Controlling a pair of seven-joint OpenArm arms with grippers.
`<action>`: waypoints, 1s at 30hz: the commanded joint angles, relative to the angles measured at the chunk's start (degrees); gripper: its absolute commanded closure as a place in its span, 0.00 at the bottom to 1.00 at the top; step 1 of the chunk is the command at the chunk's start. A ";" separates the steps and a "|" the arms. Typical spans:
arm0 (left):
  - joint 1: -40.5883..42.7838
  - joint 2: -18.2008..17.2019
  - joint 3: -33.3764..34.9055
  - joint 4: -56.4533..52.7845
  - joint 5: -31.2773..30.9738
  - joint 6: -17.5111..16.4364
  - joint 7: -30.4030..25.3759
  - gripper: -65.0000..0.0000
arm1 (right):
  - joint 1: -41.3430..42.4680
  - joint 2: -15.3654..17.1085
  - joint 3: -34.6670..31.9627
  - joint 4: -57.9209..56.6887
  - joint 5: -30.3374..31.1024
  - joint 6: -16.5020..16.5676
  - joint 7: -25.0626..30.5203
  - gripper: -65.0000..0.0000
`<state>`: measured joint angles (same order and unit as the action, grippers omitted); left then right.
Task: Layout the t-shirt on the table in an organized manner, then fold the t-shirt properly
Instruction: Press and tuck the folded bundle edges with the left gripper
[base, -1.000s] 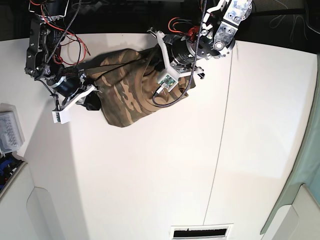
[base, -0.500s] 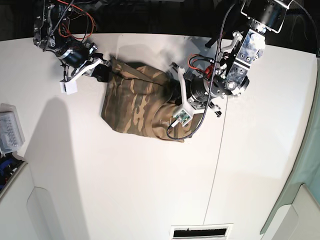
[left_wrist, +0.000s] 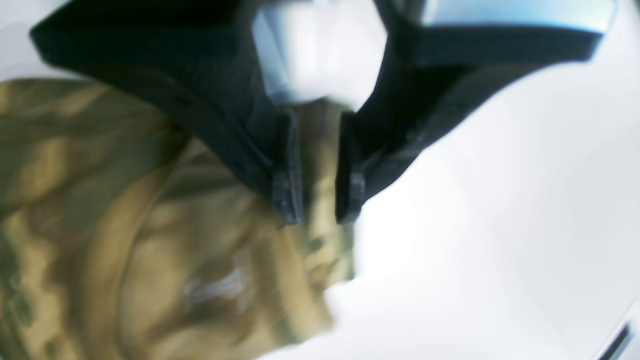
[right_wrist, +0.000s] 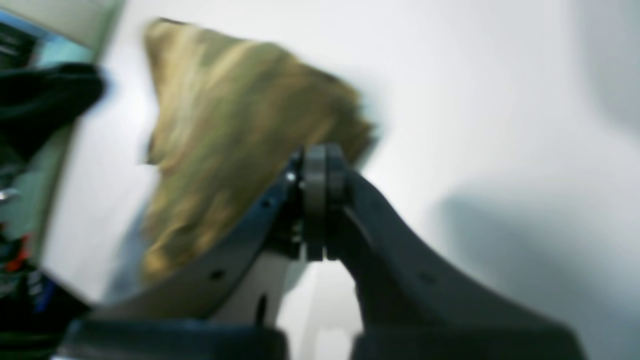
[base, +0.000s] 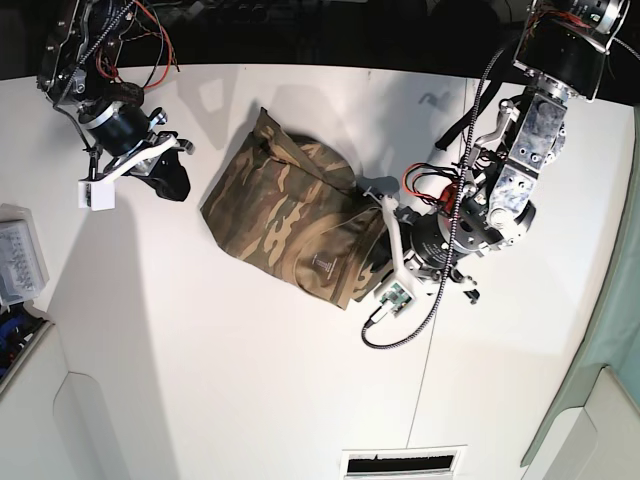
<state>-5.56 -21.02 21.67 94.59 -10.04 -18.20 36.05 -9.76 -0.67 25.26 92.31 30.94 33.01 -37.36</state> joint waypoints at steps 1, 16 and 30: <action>-1.07 -0.68 -0.83 1.86 -1.40 1.05 -1.03 0.80 | 2.10 0.20 0.90 0.68 -0.33 0.15 2.54 1.00; 5.11 9.68 -1.77 0.50 -13.90 -8.39 -0.20 0.80 | 18.69 1.77 1.42 -24.55 -11.47 0.02 9.99 1.00; 4.42 9.40 -1.79 -14.47 -3.78 -8.50 -5.03 0.80 | 12.76 1.66 -14.27 -24.46 -8.90 0.22 9.66 1.00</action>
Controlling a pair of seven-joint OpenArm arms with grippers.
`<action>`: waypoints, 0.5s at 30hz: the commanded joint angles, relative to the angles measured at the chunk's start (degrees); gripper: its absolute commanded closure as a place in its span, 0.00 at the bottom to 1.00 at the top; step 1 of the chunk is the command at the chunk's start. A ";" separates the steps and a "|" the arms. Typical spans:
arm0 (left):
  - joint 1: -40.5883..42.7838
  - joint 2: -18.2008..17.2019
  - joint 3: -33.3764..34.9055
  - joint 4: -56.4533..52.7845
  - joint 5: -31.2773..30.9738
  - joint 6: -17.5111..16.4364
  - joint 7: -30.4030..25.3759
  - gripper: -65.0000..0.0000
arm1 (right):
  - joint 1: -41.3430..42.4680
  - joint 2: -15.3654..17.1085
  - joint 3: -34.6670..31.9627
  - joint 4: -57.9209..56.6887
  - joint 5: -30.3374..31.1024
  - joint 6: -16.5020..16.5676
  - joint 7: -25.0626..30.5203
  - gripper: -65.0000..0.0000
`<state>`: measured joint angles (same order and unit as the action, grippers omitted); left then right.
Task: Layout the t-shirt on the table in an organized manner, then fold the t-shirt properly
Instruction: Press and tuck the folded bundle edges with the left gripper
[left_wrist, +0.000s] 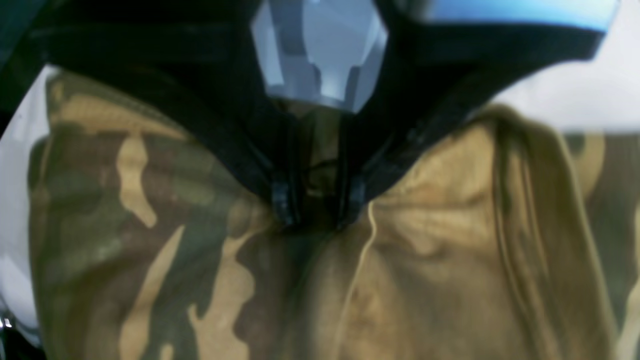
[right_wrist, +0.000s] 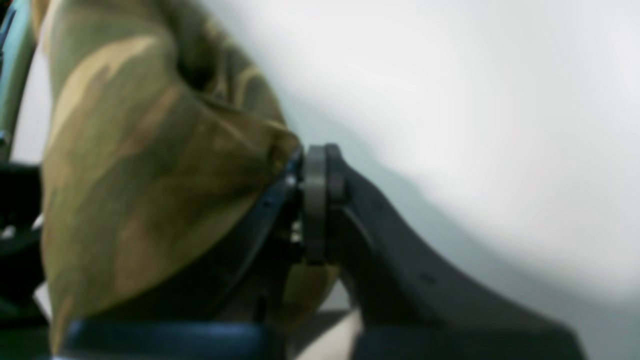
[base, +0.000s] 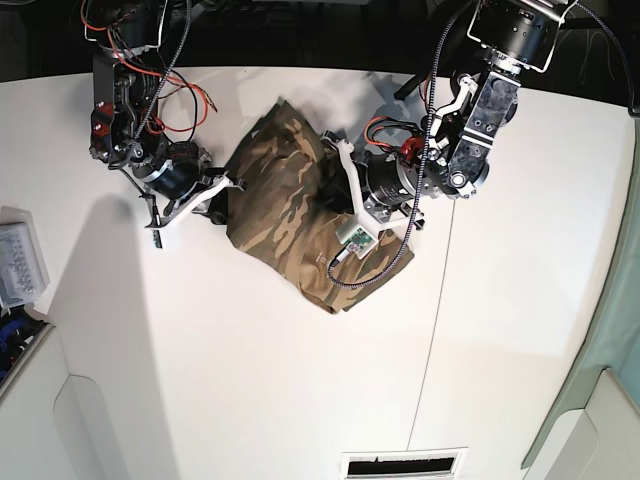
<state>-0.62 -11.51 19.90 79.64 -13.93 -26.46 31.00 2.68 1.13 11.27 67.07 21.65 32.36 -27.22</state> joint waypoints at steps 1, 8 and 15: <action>-0.68 -0.33 0.02 0.48 0.13 -0.39 0.02 0.80 | -0.92 -0.31 -0.81 1.70 0.59 0.87 -0.48 1.00; -3.21 -1.88 0.02 0.48 0.68 -0.35 0.07 0.80 | -10.69 -2.58 -1.29 14.97 4.09 0.94 -2.21 1.00; -3.56 -1.92 0.00 0.72 0.46 1.20 0.02 0.80 | -13.64 -3.45 -1.25 21.05 4.28 0.90 -2.23 1.00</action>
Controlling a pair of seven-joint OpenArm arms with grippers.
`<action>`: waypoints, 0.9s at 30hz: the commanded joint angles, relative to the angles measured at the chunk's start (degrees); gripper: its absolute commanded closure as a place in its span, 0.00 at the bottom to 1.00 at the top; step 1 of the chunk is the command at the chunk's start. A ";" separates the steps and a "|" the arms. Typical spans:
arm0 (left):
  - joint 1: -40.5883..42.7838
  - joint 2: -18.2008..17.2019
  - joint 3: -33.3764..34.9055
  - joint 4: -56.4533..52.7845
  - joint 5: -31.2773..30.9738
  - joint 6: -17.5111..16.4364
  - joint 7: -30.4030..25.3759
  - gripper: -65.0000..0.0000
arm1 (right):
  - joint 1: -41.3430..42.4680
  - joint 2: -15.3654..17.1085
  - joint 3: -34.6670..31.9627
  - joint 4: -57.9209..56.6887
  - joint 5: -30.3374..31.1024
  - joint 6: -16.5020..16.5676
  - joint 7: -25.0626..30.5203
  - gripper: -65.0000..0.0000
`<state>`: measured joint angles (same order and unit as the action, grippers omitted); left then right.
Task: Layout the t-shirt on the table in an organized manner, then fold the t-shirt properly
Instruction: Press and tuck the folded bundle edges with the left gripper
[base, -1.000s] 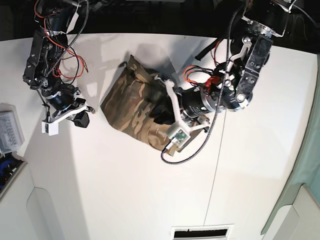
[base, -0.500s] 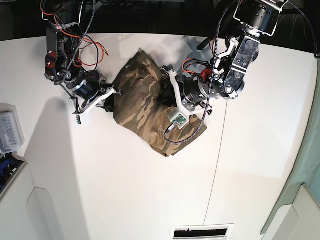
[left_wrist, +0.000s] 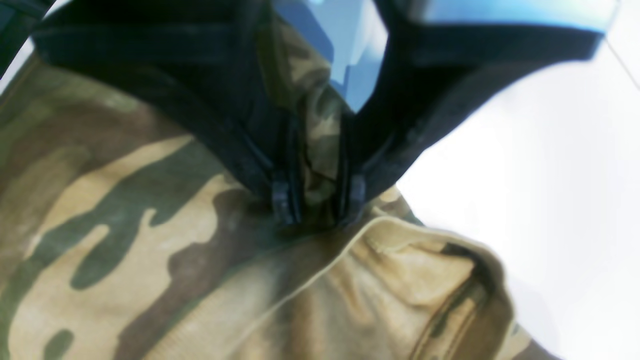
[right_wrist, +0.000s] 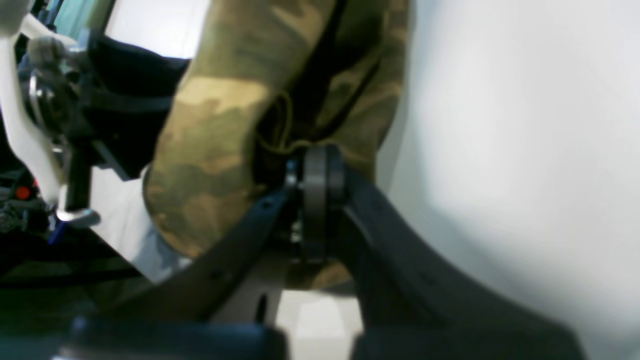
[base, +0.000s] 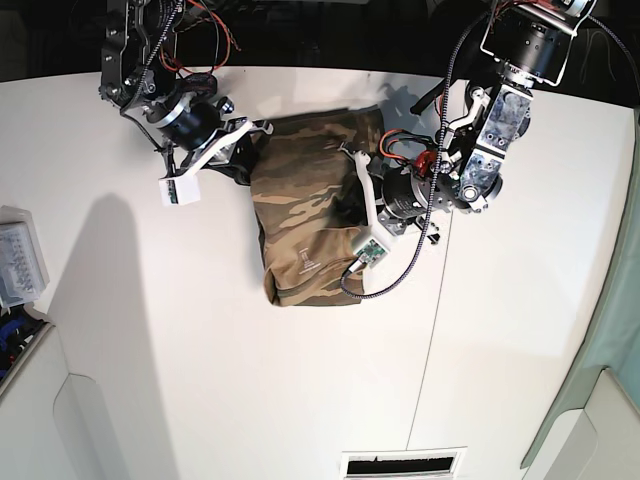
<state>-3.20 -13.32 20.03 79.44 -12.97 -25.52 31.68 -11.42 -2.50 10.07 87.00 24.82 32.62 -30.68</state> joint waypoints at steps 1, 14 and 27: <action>-1.29 -0.31 -0.15 1.14 -0.50 1.33 -0.52 0.80 | 0.44 0.39 0.13 1.36 1.09 0.61 1.18 1.00; -3.04 -3.26 -0.22 12.15 -10.91 2.95 4.35 0.80 | 0.44 1.88 8.90 8.41 1.27 0.59 -2.40 1.00; 0.72 9.62 -0.24 -3.61 -10.16 -1.07 -1.88 0.80 | 0.26 3.72 11.26 8.13 -0.61 0.46 -2.82 1.00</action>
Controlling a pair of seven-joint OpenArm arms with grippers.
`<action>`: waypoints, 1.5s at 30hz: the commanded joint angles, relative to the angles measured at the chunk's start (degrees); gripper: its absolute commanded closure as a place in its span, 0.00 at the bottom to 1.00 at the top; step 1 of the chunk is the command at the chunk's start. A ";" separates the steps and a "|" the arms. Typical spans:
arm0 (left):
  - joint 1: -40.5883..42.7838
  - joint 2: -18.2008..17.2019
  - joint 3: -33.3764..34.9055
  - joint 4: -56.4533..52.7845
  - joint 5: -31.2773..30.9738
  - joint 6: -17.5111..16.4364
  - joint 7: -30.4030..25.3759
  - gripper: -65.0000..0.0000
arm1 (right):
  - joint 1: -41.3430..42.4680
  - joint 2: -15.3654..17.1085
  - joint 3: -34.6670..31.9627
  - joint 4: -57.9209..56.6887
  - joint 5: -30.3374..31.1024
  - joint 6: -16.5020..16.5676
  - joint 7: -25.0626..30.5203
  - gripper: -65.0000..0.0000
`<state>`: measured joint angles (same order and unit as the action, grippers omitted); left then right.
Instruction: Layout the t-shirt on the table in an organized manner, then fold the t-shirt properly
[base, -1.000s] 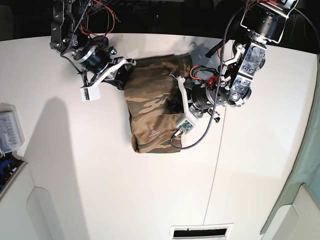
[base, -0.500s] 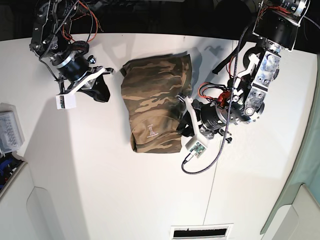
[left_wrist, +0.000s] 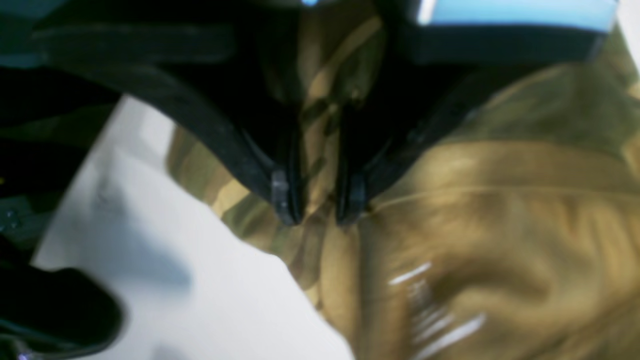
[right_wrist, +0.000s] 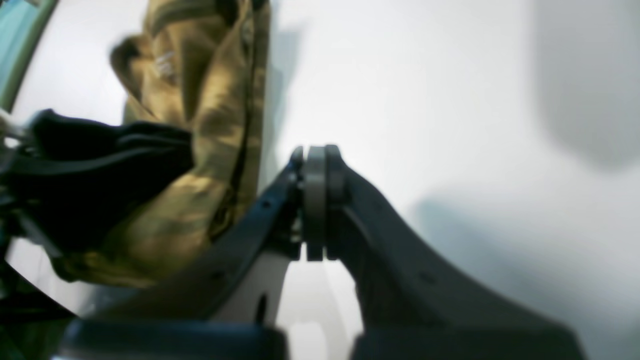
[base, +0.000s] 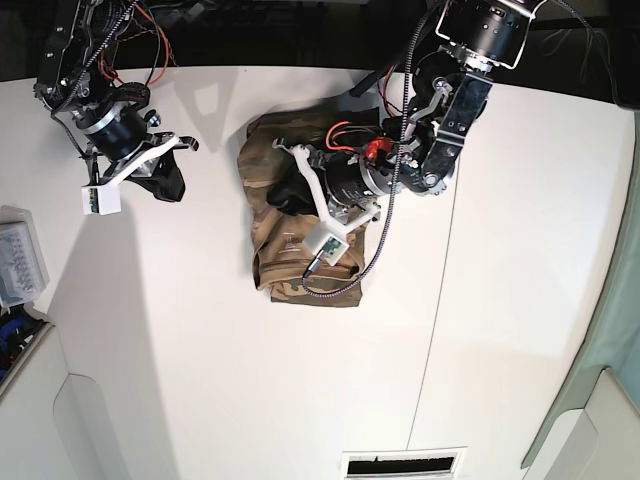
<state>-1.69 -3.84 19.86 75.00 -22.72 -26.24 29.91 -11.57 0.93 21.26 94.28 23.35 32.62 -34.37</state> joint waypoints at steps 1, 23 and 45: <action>-1.16 0.22 -0.07 -0.46 0.37 -0.37 -0.66 0.80 | 0.42 0.35 0.04 0.85 0.74 0.26 0.85 1.00; 9.94 -14.34 -0.35 30.80 0.70 -0.68 10.47 0.80 | -4.74 8.07 13.84 7.65 20.76 0.22 -16.98 1.00; 51.60 -22.69 -11.93 20.61 9.60 0.26 5.51 0.80 | -29.27 15.63 -6.64 -6.88 13.77 -0.37 -7.34 1.00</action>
<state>48.93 -26.06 8.01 94.74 -12.69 -25.71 35.42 -40.34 15.77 14.11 86.70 36.64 32.03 -42.04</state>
